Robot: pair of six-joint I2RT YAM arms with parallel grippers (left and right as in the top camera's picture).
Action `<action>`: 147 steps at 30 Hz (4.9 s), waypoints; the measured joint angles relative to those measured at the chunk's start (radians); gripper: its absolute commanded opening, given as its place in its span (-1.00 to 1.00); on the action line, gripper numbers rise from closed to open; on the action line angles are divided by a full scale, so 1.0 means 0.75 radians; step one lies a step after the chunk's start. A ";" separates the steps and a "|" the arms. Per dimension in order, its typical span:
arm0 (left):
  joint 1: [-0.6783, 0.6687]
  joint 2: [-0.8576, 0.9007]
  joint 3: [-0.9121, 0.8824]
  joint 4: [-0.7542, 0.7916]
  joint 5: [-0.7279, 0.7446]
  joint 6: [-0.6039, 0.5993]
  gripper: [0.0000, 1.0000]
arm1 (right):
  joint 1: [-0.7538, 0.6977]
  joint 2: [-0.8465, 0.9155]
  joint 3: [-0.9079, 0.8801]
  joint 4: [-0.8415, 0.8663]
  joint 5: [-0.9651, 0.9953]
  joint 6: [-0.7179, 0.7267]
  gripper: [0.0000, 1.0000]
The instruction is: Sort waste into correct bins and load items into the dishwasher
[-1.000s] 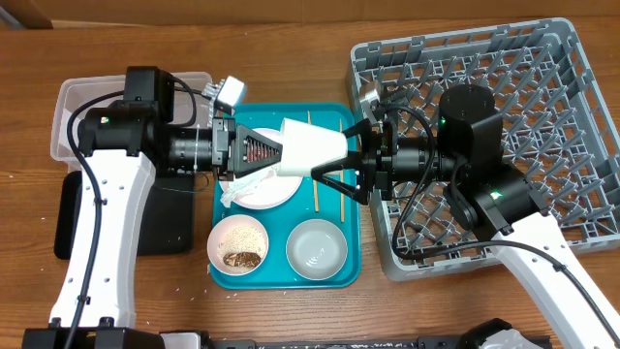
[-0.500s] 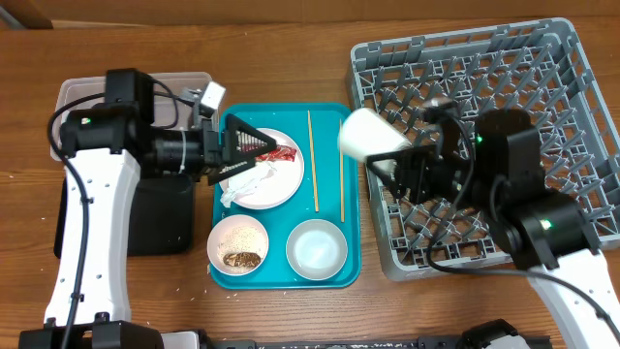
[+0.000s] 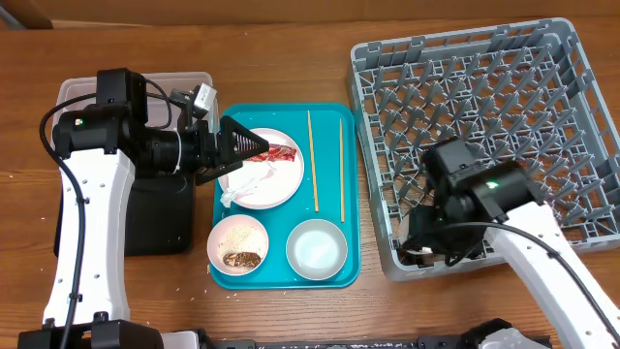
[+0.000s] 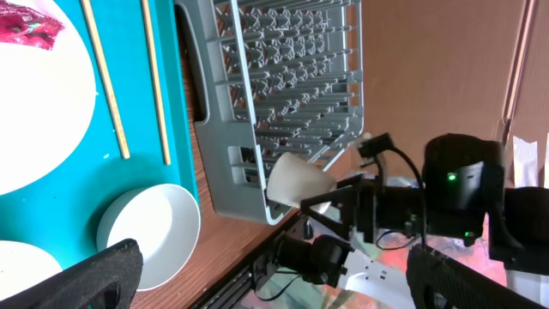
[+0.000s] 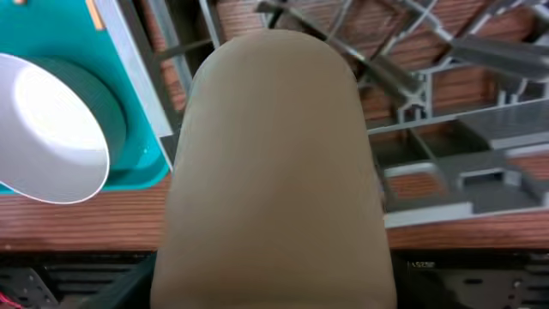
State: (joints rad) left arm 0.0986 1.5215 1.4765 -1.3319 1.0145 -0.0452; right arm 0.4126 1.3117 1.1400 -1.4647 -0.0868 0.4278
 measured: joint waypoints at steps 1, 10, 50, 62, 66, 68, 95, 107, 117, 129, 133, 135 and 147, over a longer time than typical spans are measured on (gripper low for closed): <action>0.000 0.000 0.000 0.000 -0.002 0.000 1.00 | 0.024 0.014 -0.008 0.017 -0.001 0.014 0.69; -0.009 0.000 0.000 -0.091 -0.149 0.001 0.78 | 0.070 0.062 0.193 0.282 0.151 0.104 0.71; -0.743 -0.002 -0.821 0.603 -1.294 -0.878 -0.92 | 0.070 0.027 0.319 0.474 0.017 0.042 0.76; 0.321 -0.249 -0.585 0.319 -0.457 -0.294 -0.92 | 0.071 0.027 0.319 0.467 0.017 0.042 0.77; 0.622 -0.103 -0.585 0.345 -0.205 -0.123 -0.92 | 0.071 0.027 0.319 0.469 0.018 0.042 0.77; 0.703 0.002 -0.585 0.354 -0.109 -0.051 -0.92 | 0.071 0.027 0.319 0.470 0.017 0.042 0.77; 1.005 0.288 -0.581 0.070 0.622 0.314 -0.92 | 0.070 0.027 0.319 0.473 0.007 0.042 0.79; 0.446 -0.061 -0.580 0.039 -0.135 0.259 -0.92 | 0.071 0.027 0.319 0.479 0.007 0.042 0.85; -0.608 -0.285 -0.636 0.239 -1.195 -0.658 -0.91 | 0.070 0.027 0.319 0.485 0.008 0.041 0.88; -0.728 -0.073 -0.577 0.459 -1.306 -0.816 0.56 | 0.070 0.027 0.319 0.512 0.007 0.041 0.90; -0.695 -0.071 -0.449 0.677 -1.583 -0.697 0.54 | 0.071 0.027 0.319 0.519 0.007 0.041 0.90; -0.682 -0.041 -0.448 0.745 -1.650 -0.636 0.67 | 0.070 0.027 0.319 0.515 0.007 0.041 0.90; -0.608 0.398 -0.417 0.747 -1.709 -0.469 -0.92 | 0.070 0.027 0.319 0.491 0.007 0.041 0.90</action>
State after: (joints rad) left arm -0.3573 1.8202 1.1641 -0.7719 -0.2668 -0.3973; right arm 0.4652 1.3323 1.3792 -1.0962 -0.0814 0.4587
